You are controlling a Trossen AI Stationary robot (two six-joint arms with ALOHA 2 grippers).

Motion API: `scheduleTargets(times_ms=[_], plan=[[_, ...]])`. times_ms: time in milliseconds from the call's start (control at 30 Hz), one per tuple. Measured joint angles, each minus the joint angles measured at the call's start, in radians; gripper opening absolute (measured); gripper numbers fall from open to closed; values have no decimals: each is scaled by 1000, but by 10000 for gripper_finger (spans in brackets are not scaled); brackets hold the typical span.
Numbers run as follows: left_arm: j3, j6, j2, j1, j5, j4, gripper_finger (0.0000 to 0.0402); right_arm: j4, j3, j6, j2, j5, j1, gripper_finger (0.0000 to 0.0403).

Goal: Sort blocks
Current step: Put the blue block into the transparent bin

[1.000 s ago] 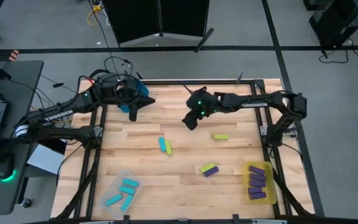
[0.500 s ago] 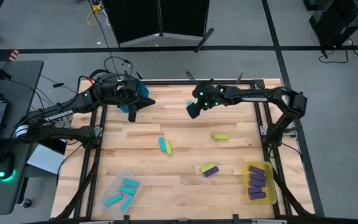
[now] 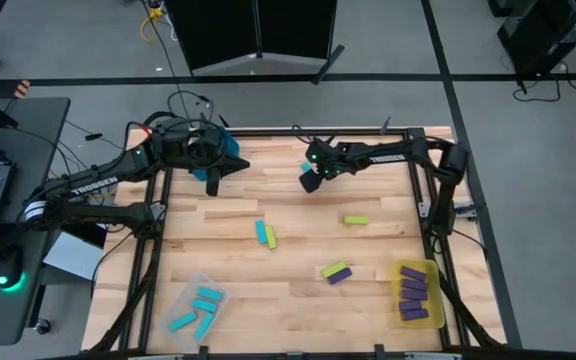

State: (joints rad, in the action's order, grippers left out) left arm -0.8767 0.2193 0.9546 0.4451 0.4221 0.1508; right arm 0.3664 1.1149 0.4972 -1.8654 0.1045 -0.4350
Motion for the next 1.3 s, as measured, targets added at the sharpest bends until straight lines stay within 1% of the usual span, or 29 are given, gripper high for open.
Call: scheduleTargets(times_ms=[133,233,333,433,467,567,700,800,867,933,1000,1067,1167,1300], plan=[[0,6,0,0,0,0,14,-15,1,-23,-49,-40,-7,254],[0,28,0,0,0,0,14,-17,5,-22,-72,-44,-7,238],[0,58,0,0,-1,2,14,-15,5,-25,-72,-43,-7,194],[0,115,0,0,-12,4,14,-13,2,-47,-50,-49,-7,122],[0,144,0,0,-22,4,14,-14,0,-60,-40,-63,-6,109],[0,263,8,0,-47,5,14,-15,-3,-135,12,-99,3,112],[-1,480,58,0,-48,24,13,-23,19,-239,107,-115,32,112],[-1,603,125,0,0,58,12,-15,58,-311,164,-112,75,112],[-1,657,179,0,25,59,15,-15,96,-362,194,-89,109,112],[-1,681,225,0,67,25,26,-9,127,-402,212,-67,138,112],[-1,705,260,0,98,-43,43,1,148,-420,219,-49,159,112],[-1,731,282,0,105,-111,66,8,167,-423,223,-45,177,112],[-1,765,295,0,96,-182,107,40,194,-442,226,-28,204,112],[-1,786,295,6,61,-158,161,56,202,-468,225,4,238,112]])
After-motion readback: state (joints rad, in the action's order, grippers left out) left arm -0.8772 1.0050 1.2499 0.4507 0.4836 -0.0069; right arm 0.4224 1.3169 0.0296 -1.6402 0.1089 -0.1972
